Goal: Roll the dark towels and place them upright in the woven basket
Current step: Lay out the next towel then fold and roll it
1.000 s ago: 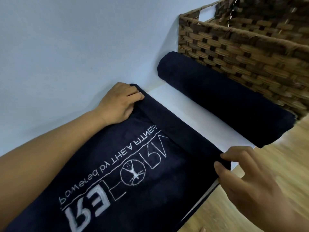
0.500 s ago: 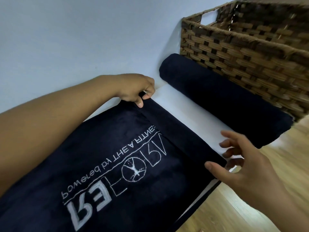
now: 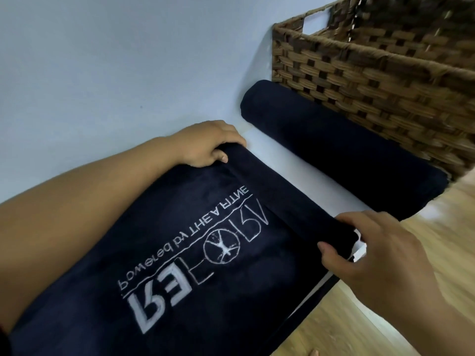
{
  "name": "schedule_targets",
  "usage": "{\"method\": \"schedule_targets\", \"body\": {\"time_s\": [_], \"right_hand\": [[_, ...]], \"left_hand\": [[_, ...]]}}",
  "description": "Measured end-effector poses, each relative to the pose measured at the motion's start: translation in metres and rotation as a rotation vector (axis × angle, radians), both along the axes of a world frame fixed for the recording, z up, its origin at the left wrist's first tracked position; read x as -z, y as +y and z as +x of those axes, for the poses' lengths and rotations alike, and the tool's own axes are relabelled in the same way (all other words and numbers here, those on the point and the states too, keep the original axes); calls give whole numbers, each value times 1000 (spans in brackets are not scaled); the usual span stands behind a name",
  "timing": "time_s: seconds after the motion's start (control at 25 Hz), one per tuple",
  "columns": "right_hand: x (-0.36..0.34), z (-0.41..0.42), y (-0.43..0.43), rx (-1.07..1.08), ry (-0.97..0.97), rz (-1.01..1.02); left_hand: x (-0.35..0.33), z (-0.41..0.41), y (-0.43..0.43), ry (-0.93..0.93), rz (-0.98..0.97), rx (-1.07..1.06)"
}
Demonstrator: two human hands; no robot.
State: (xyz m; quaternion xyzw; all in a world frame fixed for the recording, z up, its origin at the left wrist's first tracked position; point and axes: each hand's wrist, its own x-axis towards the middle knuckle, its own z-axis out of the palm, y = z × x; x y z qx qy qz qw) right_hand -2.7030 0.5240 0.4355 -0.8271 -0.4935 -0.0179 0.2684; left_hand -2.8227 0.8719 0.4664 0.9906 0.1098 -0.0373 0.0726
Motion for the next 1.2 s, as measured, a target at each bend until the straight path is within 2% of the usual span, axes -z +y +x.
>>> {"method": "schedule_targets", "body": {"time_s": [0.08, 0.16, 0.4, 0.48, 0.56, 0.68, 0.76, 0.84, 0.88, 0.96, 1.04, 1.2], "right_hand": [[8, 2, -2, -37, -189, 85], [15, -3, -3, -77, -285, 166], [29, -22, -4, -369, -409, 254], [23, -23, -6, -442, -342, 261], [11, -21, -4, -443, -156, 241], [-11, -15, 2, -283, 119, 180], [-16, -10, 8, -157, 309, 48], [-16, -7, 9, -53, 477, -122], [-17, -9, 8, -38, 528, -169], [-20, -17, 7, -20, 534, -182], [-20, -26, 5, -19, 495, -141], [-2, -30, 5, -37, 336, -19]], "left_hand": [[17, -8, -2, -206, 55, 40], [36, -23, -4, -353, 98, 29], [49, -81, -21, -459, 73, -49], [36, -88, -22, -441, 142, -71], [14, -81, -19, -328, 183, -102], [-19, -48, -18, -50, 248, -49], [-31, -22, -17, 167, 310, 1], [-33, -4, -16, 293, 246, 22], [-31, 1, -14, 332, 147, 20], [-27, -1, -12, 415, -61, -25], [-23, -8, -14, 380, -75, 0], [-11, -19, -17, 94, 48, 59]]}}
